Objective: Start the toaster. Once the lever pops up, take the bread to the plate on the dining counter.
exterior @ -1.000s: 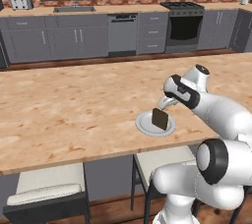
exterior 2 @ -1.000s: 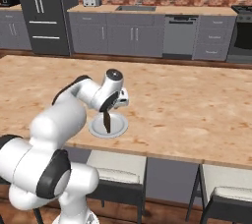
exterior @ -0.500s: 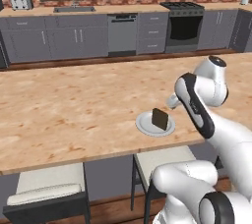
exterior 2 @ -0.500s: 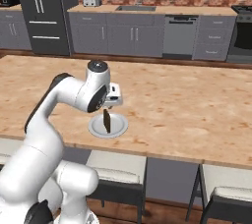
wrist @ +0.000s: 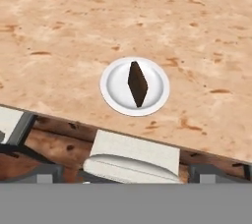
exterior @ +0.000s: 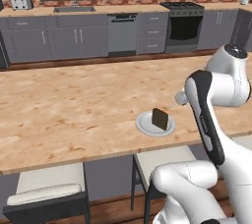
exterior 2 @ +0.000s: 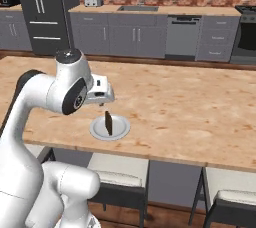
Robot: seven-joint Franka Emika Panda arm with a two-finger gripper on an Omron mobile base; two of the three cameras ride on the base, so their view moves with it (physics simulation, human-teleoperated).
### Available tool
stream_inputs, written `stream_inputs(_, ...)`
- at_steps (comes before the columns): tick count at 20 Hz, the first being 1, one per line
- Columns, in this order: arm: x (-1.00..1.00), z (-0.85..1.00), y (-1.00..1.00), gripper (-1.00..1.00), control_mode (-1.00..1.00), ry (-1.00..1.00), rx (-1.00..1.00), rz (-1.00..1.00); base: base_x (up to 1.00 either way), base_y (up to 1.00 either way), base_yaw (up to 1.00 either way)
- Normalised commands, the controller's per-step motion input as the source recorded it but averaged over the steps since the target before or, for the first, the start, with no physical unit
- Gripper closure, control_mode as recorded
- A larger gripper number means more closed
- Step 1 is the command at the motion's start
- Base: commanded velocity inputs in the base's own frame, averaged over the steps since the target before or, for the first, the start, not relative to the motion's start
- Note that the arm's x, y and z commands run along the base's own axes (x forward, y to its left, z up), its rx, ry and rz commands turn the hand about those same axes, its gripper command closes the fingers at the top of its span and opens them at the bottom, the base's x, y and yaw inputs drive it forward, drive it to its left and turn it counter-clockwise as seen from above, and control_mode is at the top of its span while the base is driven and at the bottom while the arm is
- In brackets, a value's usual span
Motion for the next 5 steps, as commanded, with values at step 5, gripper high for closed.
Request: stream_inputs(5,-0.66,0.81,0.01,-1.0,-1.0,0.0,-0.01,0.0,0.0,0.0,0.0)
